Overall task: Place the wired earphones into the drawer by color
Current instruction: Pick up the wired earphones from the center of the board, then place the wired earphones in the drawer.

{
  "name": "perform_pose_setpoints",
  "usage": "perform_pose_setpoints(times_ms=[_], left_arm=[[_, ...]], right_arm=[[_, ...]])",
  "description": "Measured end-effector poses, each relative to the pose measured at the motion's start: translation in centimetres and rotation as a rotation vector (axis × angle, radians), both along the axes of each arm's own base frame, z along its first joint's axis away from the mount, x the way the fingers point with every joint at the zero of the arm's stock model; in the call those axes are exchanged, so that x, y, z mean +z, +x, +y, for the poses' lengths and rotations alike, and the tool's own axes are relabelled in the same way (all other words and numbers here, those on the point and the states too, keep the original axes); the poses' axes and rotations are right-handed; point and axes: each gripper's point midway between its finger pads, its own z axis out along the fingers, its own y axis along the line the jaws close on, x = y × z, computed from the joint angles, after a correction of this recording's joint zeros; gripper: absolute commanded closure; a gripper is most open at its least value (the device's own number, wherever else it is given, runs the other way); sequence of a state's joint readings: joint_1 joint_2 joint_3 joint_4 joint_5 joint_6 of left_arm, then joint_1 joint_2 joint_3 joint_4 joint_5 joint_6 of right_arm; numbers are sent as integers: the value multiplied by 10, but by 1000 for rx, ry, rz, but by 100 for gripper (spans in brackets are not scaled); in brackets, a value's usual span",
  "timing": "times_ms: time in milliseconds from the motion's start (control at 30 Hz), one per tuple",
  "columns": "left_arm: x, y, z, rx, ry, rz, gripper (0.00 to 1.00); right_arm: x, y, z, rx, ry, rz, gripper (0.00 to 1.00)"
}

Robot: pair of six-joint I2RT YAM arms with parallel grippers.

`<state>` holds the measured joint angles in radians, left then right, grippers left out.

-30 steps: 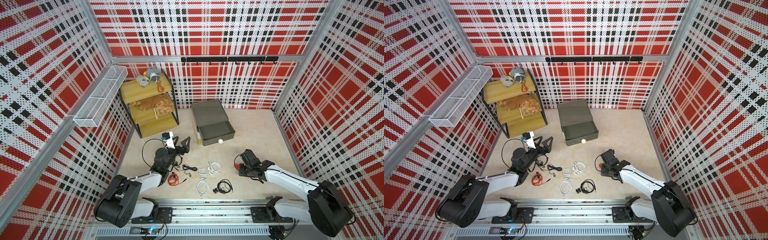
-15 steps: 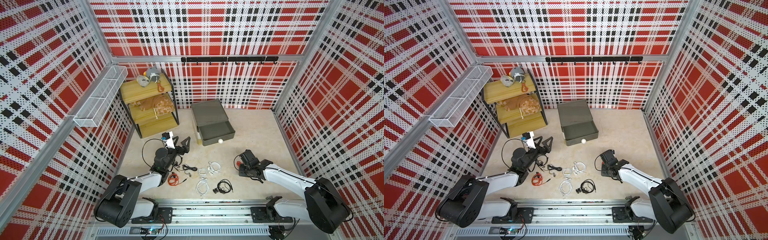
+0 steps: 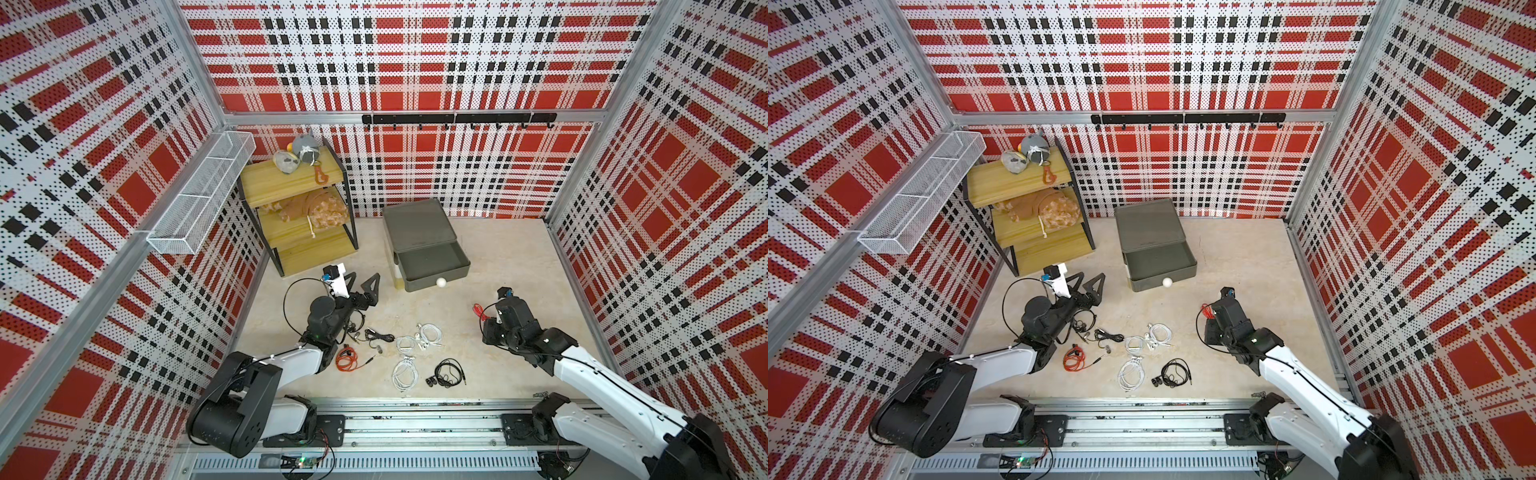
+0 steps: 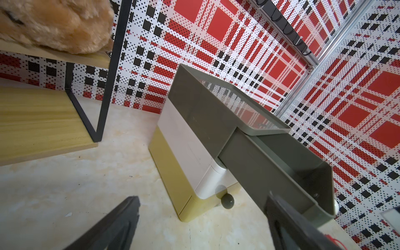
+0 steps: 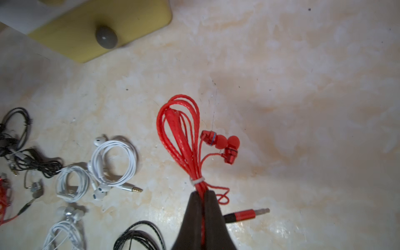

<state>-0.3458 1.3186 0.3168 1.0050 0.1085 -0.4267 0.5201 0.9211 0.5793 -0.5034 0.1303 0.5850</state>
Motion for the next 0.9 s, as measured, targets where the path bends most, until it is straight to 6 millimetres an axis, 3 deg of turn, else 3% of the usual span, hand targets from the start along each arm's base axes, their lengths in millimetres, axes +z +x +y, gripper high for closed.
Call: perform_pose_setpoints(times_ms=[600, 900], left_arm=[[2, -3, -2, -3, 26, -21, 3], [3, -4, -2, -2, 26, -23, 3]], right_arm=[[105, 23, 29, 213, 14, -288, 100], [161, 53, 48, 315, -75, -381, 100]])
